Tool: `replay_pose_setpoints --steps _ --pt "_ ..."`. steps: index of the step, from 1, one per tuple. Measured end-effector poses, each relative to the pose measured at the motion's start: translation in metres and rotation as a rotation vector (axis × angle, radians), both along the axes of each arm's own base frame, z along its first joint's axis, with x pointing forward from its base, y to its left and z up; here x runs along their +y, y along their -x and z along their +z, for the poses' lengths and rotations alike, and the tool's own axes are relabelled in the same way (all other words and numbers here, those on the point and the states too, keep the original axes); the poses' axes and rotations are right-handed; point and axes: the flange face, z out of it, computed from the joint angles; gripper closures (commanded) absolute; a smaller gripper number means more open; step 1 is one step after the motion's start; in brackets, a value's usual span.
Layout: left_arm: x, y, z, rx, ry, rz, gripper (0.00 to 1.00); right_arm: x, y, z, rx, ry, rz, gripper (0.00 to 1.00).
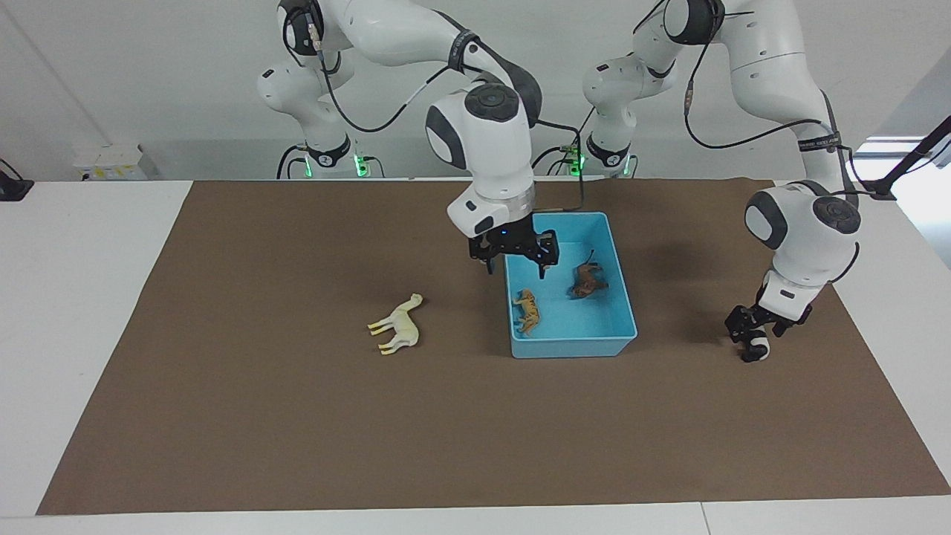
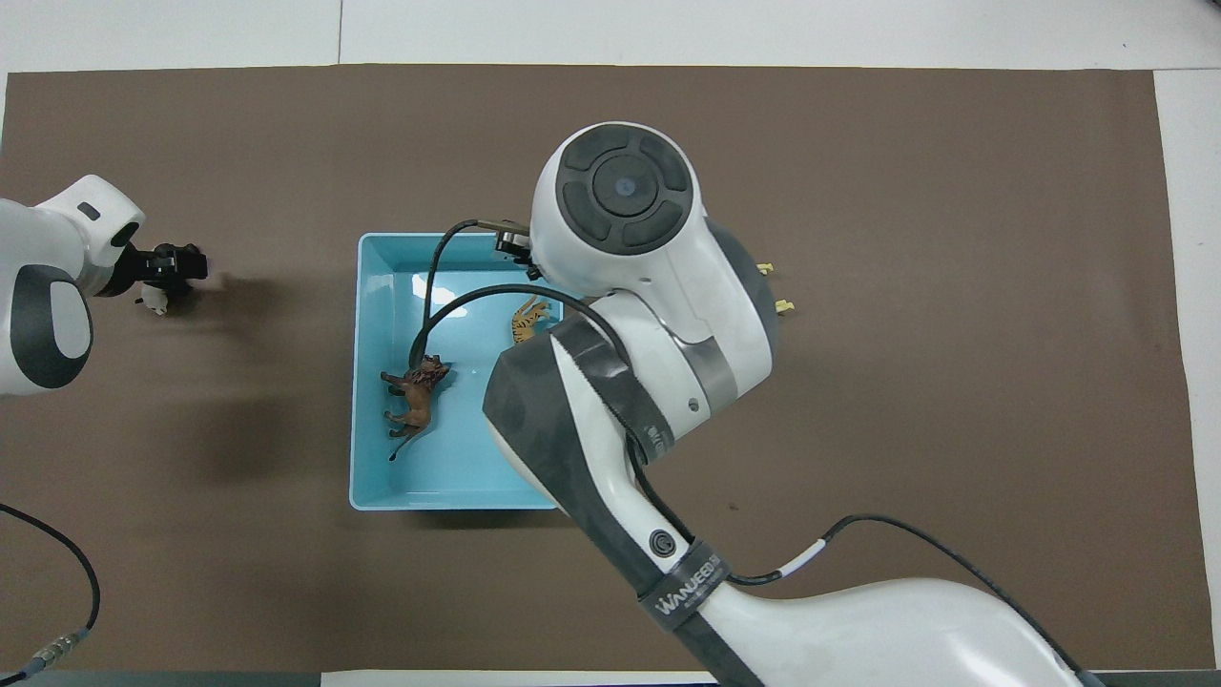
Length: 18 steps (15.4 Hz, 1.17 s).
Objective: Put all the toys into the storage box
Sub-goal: 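Drop the deer in the box while the left gripper grasps the cow, then drop the cow in the box while the right gripper reaches the cream horse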
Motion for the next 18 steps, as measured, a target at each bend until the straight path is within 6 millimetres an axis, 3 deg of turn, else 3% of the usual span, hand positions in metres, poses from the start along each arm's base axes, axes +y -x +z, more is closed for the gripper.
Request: replay_pose_setpoints --steps 2,3,4,5,6,7,9,11,14,16,18 --pt "0.002 -0.001 -0.01 -0.004 0.003 0.0 0.0 -0.031 -0.015 -0.012 0.005 0.054 0.089 0.0" --pt "0.002 -0.001 -0.014 -0.003 0.004 0.0 0.06 -0.05 -0.022 -0.024 0.018 0.076 0.135 0.0" --pt "0.001 0.0 -0.017 0.001 0.005 0.0 0.45 -0.071 -0.03 -0.037 0.027 0.091 0.176 0.0" --pt "0.001 0.0 -0.018 0.002 0.005 0.0 0.63 -0.094 -0.037 -0.052 0.027 0.098 0.204 0.0" --pt "0.001 0.0 -0.018 0.002 0.005 0.0 0.92 -0.115 -0.041 -0.069 0.02 0.101 0.223 0.0" --pt "0.001 0.0 -0.017 0.003 0.005 0.0 1.0 -0.133 -0.041 -0.087 0.009 0.102 0.239 0.0" --pt "0.002 -0.002 -0.012 0.013 0.005 0.002 1.0 -0.156 -0.031 -0.122 -0.003 0.106 0.269 0.0" --pt "0.004 -0.008 0.001 0.043 0.006 0.015 1.0 -0.163 -0.019 -0.145 -0.008 0.112 0.307 0.0" --pt "0.0 -0.023 0.044 0.131 0.015 0.075 1.0 -0.168 -0.011 -0.164 -0.027 0.117 0.346 0.0" --pt "-0.026 -0.028 0.081 0.186 0.027 0.16 1.0 -0.172 -0.007 -0.172 -0.028 0.12 0.35 0.0" --pt "-0.08 -0.019 0.12 0.227 0.065 0.296 1.0 -0.173 -0.005 -0.178 -0.03 0.121 0.349 0.0"
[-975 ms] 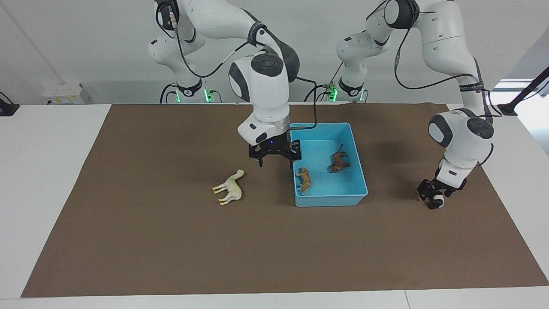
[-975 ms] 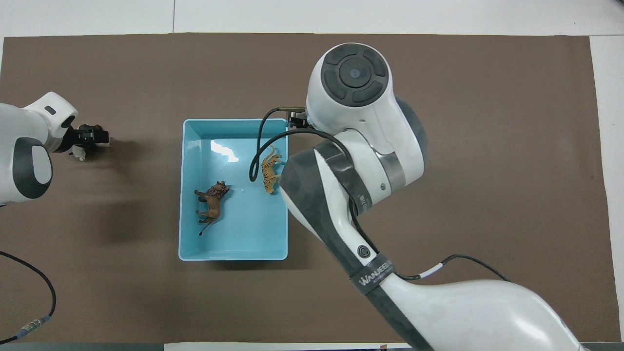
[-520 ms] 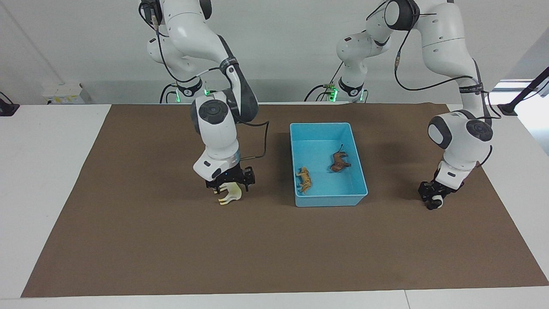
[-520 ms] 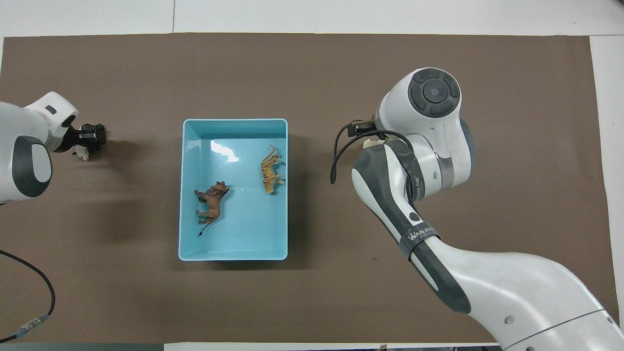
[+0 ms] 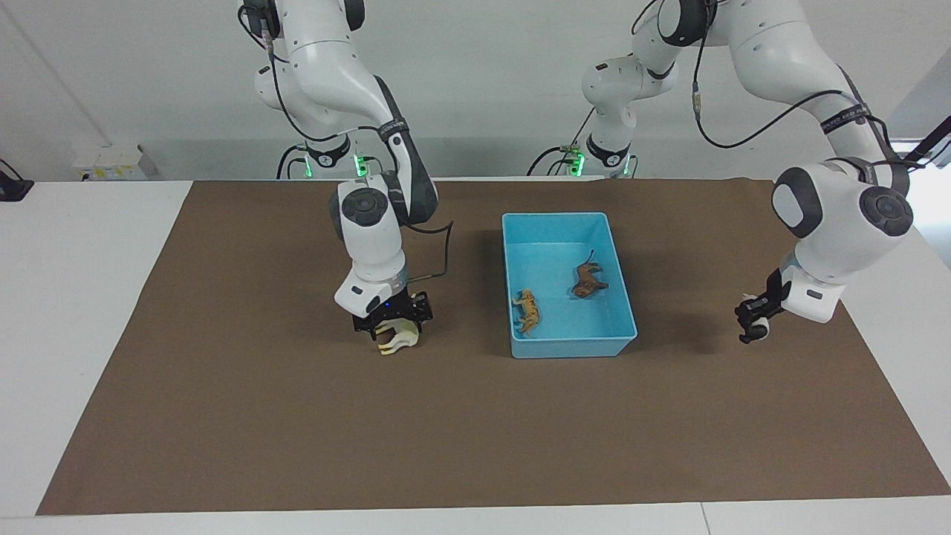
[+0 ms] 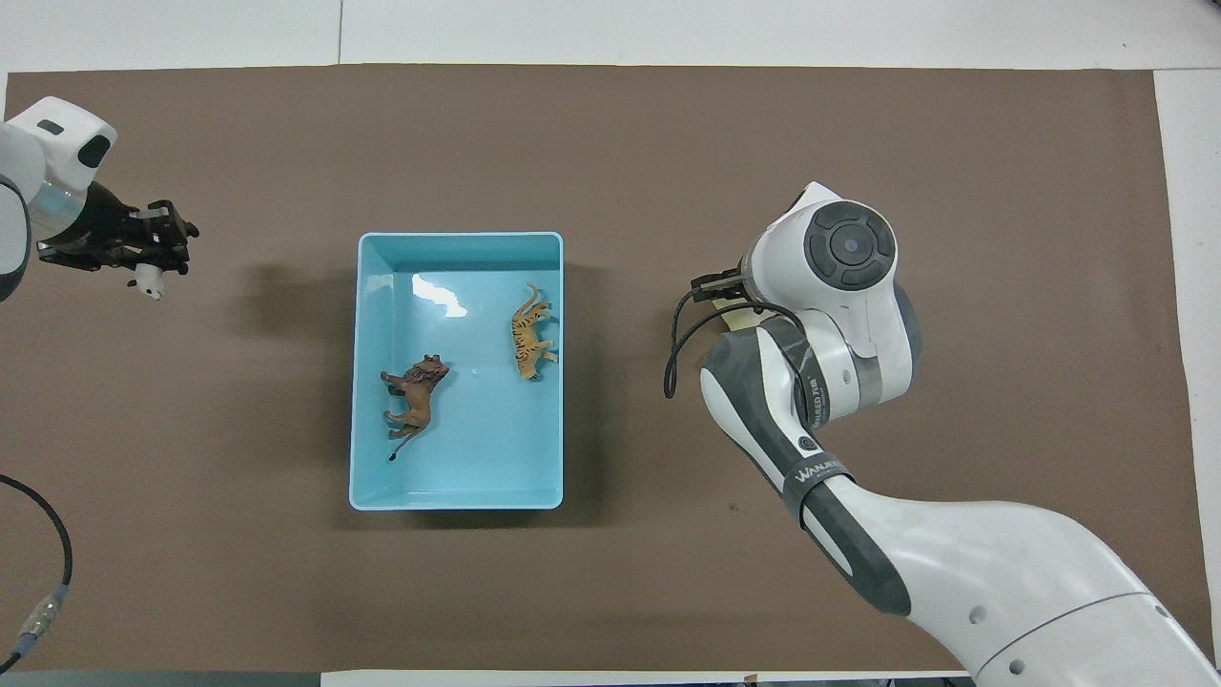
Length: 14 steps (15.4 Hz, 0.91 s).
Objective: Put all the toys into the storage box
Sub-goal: 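Drop the cow in the box while the right gripper reaches the cream horse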
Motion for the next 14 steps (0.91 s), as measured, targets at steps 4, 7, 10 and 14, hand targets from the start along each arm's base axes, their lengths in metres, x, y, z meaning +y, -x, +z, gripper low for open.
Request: replay_pose_setpoints --steps 4,7,10,14 --pt "-0.148 0.039 0.033 0.069 -0.001 0.141 1.0 -0.002 0.004 -0.008 -0.011 -0.001 -0.002 0.0" --pt "-0.241 0.077 0.006 0.092 -0.031 0.206 0.77 -0.005 0.011 -0.025 -0.037 -0.005 -0.001 0.14" --pt "-0.279 0.105 -0.021 0.075 -0.04 0.238 0.0 -0.004 0.015 -0.033 -0.041 -0.006 0.003 1.0" --pt "-0.244 0.098 0.011 0.028 -0.024 0.299 0.0 -0.003 0.014 -0.026 -0.047 -0.012 0.001 1.0"
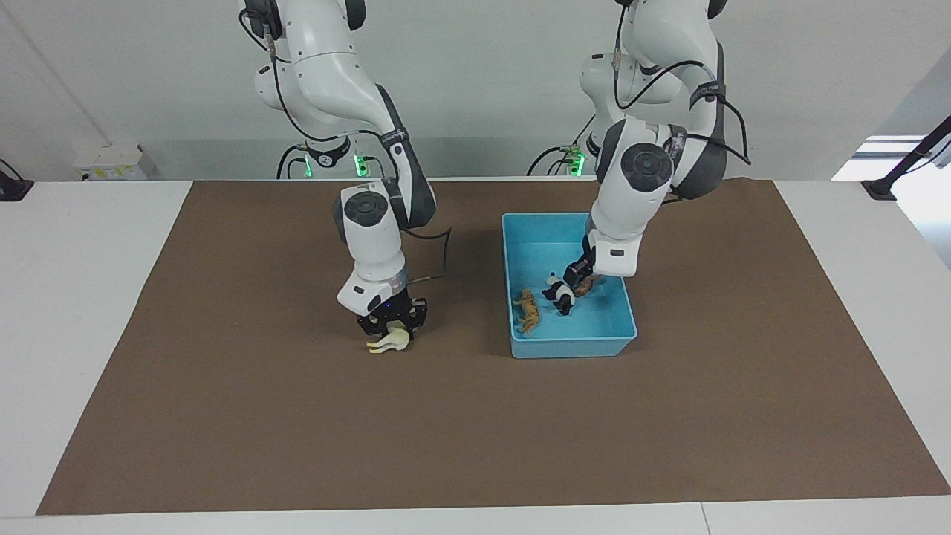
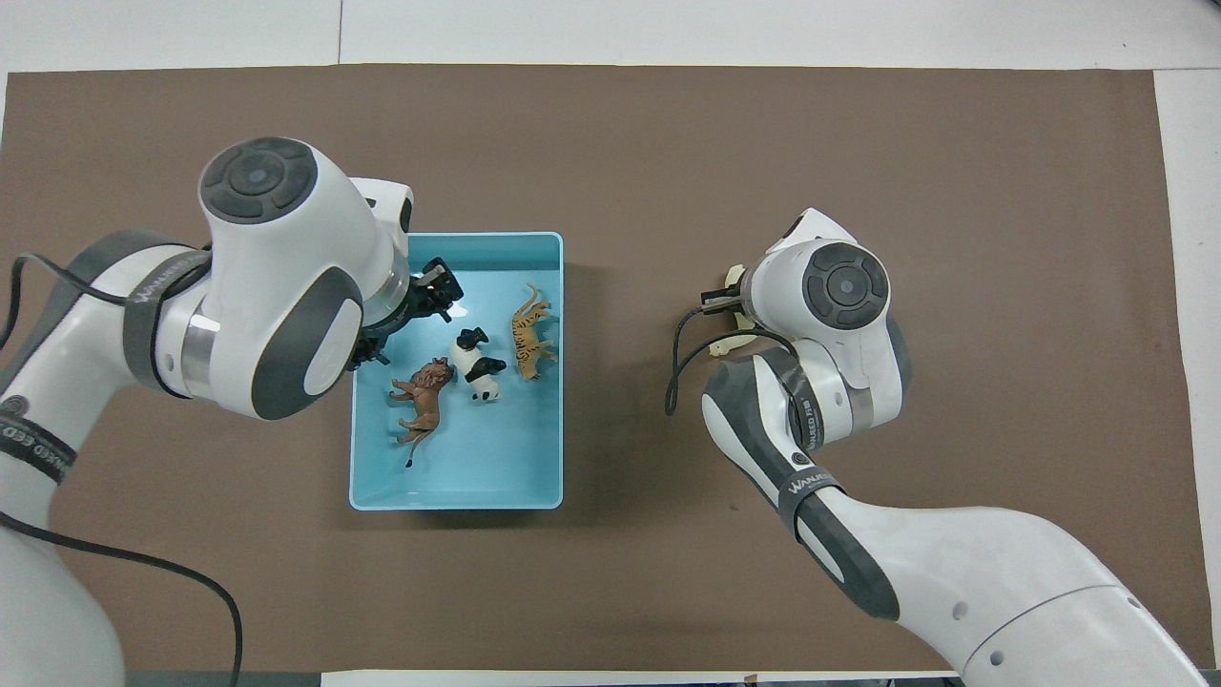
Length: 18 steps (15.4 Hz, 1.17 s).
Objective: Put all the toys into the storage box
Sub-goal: 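Drop the cow in the box while the right gripper reaches the cream horse, then lift the cream horse with the right gripper while the left gripper withdraws, then lower the cream horse into the box and open the right gripper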
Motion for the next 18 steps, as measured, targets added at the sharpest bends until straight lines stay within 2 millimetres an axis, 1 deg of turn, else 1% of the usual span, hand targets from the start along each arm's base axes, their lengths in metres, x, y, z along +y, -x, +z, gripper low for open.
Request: replay_pose_setpoints --steps 2,3,4,5,6,7,9,10,11,12,13,14,15,16,17,18 --pt "0.027 -0.001 0.033 -0.039 0.011 0.01 0.0 0.003 -0.001 0.003 0.032 0.004 -0.02 1.0" --pt "0.044 0.001 0.049 -0.05 0.014 -0.006 0.0 0.009 -0.003 0.011 0.05 0.002 -0.039 1.0" --pt "0.061 0.003 0.064 -0.057 0.017 -0.03 0.0 0.021 -0.006 0.024 0.064 -0.001 -0.055 1.0" --pt "0.076 0.006 0.078 -0.06 0.019 -0.054 0.0 0.036 -0.008 0.041 0.076 -0.006 -0.074 1.0" --pt "0.088 0.009 0.089 -0.059 0.02 -0.077 0.0 0.055 -0.011 0.064 0.085 -0.015 -0.1 1.0" --pt "0.097 0.011 0.098 -0.056 0.021 -0.101 0.0 0.077 -0.014 0.094 0.085 -0.033 -0.136 1.0" --pt "0.107 0.012 0.105 -0.045 0.025 -0.153 0.0 0.127 -0.012 0.156 0.074 -0.138 -0.232 1.0" --pt "0.11 0.013 0.105 -0.034 0.026 -0.184 0.0 0.156 -0.008 0.178 0.07 -0.228 -0.282 1.0" --pt "0.114 0.013 0.103 -0.021 0.03 -0.225 0.0 0.184 -0.003 0.193 0.057 -0.329 -0.322 1.0" --pt "0.119 0.013 0.102 -0.01 0.035 -0.267 0.0 0.208 0.003 0.196 0.047 -0.408 -0.339 1.0" --pt "0.125 0.013 0.102 -0.002 0.039 -0.299 0.0 0.229 0.012 0.188 0.045 -0.45 -0.339 1.0" --pt "0.132 0.013 0.101 0.005 0.043 -0.323 0.0 0.249 0.023 0.169 0.047 -0.464 -0.337 0.01" --pt "0.138 0.012 0.101 0.008 0.046 -0.337 0.0 0.262 0.033 0.149 0.053 -0.465 -0.34 0.0" --pt "0.143 0.012 0.101 0.01 0.049 -0.351 0.0 0.271 0.04 0.133 0.063 -0.465 -0.35 0.0" --pt "0.149 0.011 0.1 0.013 0.052 -0.367 0.0 0.275 0.042 0.126 0.071 -0.467 -0.372 0.0" --pt "0.154 0.012 0.1 0.019 0.056 -0.386 0.0 0.275 0.042 0.127 0.077 -0.478 -0.409 0.0"
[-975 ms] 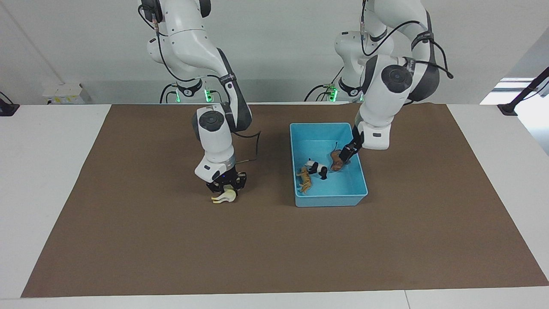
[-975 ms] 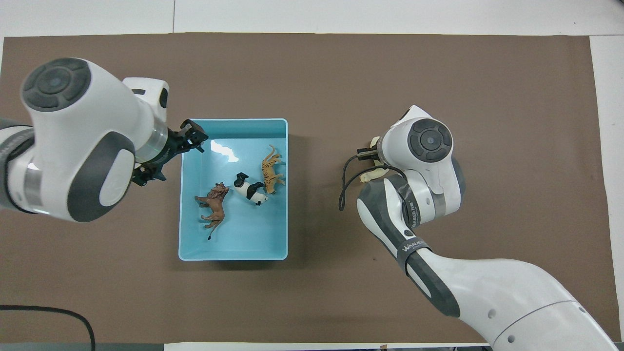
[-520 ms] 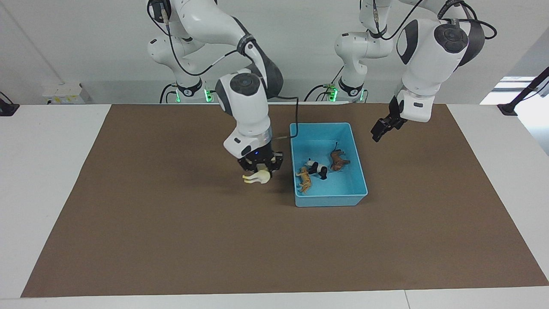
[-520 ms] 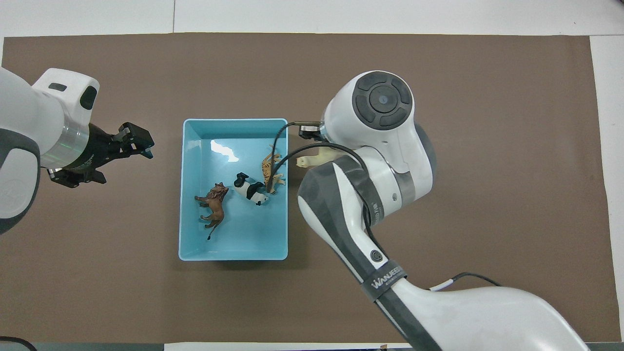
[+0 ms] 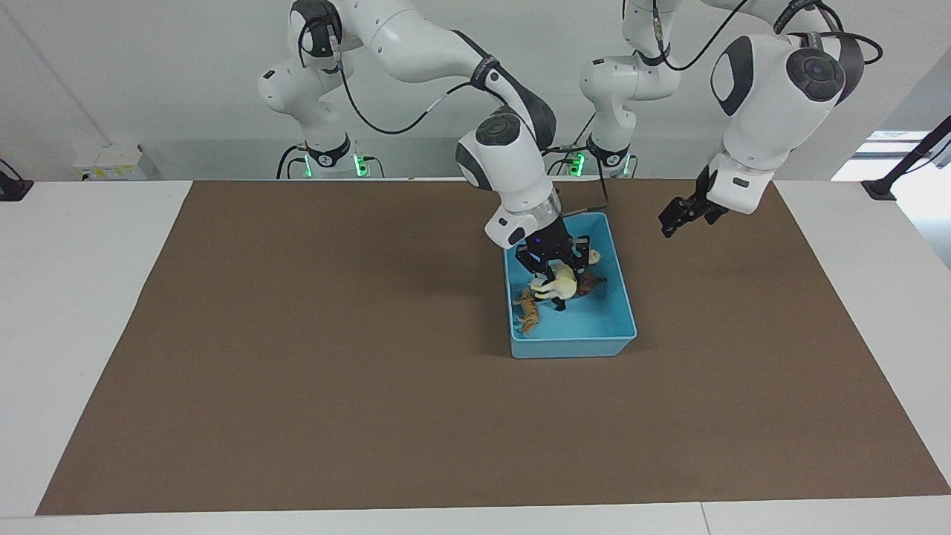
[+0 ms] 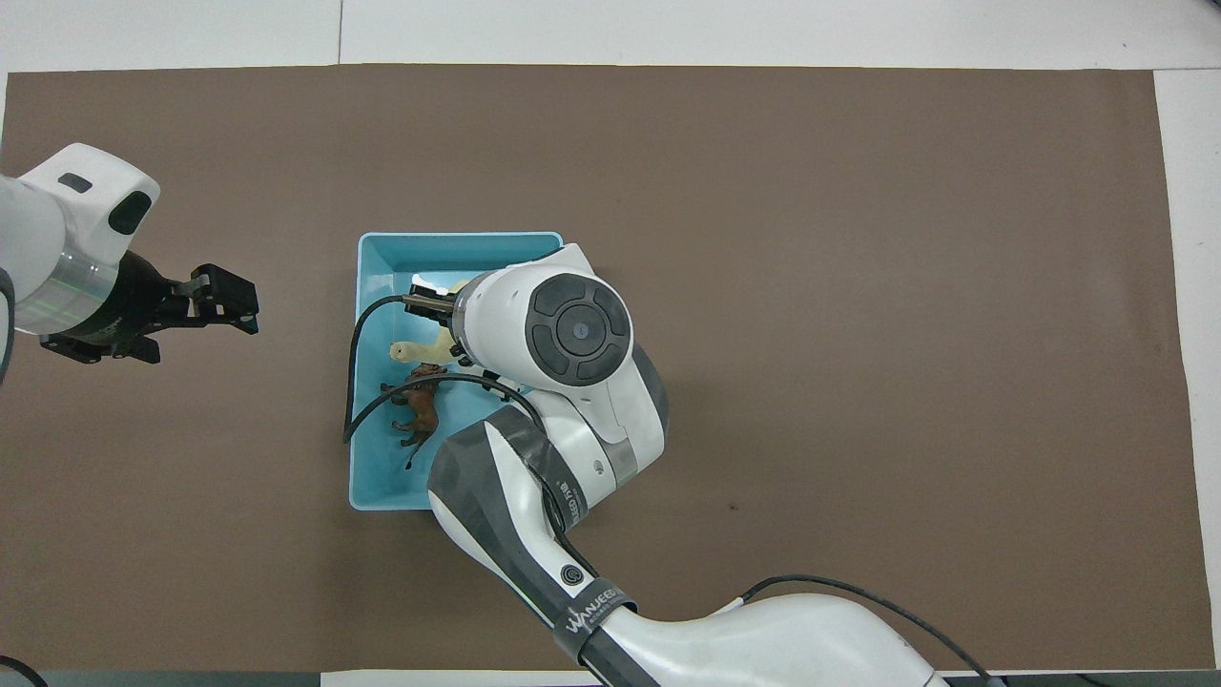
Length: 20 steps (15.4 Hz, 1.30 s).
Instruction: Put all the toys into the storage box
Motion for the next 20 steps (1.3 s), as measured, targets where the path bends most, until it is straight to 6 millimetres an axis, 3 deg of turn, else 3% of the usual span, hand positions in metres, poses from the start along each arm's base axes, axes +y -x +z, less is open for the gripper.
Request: replay_pose_setpoints --steps 3,5,8,10,13,16,18,20 --pt "0.008 0.001 -0.001 0.021 0.006 -0.047 0.0 -0.008 -0.006 0.025 0.066 -0.008 -0.081 0.0" --pt "0.008 0.001 0.0 0.036 0.011 -0.078 0.0 -0.033 -0.022 0.054 0.077 0.024 -0.101 0.0" --pt "0.006 -0.006 -0.001 0.049 0.02 -0.132 0.0 -0.11 -0.055 0.106 0.006 0.12 -0.076 0.0" --pt "0.005 -0.01 0.001 0.045 0.024 -0.15 0.0 -0.169 -0.078 0.123 -0.037 0.176 -0.007 0.0" --pt "0.003 -0.011 0.003 0.04 0.025 -0.159 0.0 -0.267 -0.115 0.108 -0.094 0.271 0.166 0.0" --pt "0.0 -0.012 0.008 0.024 0.025 -0.167 0.0 -0.363 -0.135 0.081 -0.098 0.341 0.288 0.0" --pt "-0.001 -0.014 0.01 0.004 0.027 -0.179 0.0 -0.407 -0.137 0.075 -0.057 0.393 0.303 0.0" --pt "-0.003 -0.014 0.011 0.005 0.031 -0.214 0.0 -0.432 -0.129 0.082 0.003 0.416 0.302 0.0"
